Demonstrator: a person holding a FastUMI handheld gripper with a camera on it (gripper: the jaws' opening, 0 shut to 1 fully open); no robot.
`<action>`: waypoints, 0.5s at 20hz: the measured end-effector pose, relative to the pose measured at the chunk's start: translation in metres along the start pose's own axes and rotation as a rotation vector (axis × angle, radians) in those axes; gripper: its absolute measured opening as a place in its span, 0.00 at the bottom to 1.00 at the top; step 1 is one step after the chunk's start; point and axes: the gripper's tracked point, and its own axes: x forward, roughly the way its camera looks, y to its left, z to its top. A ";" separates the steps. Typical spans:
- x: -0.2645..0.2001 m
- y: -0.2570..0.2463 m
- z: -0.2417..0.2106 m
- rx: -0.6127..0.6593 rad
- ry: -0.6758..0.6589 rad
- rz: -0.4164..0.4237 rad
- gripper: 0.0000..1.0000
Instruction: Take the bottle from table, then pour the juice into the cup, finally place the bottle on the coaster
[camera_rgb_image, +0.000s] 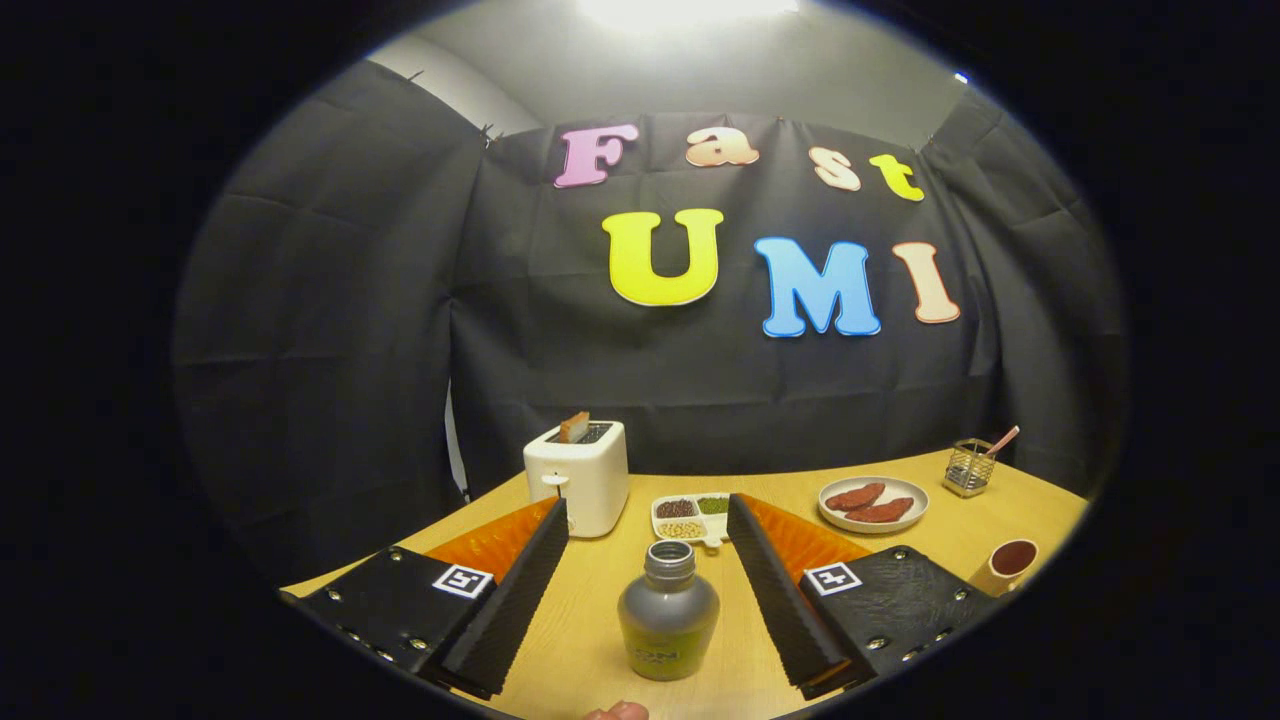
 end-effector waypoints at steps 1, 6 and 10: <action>0.004 0.000 -0.009 0.004 0.019 -0.001 0.98; 0.016 -0.007 -0.055 0.034 0.114 -0.036 0.98; 0.017 -0.009 -0.083 0.055 0.180 -0.048 0.98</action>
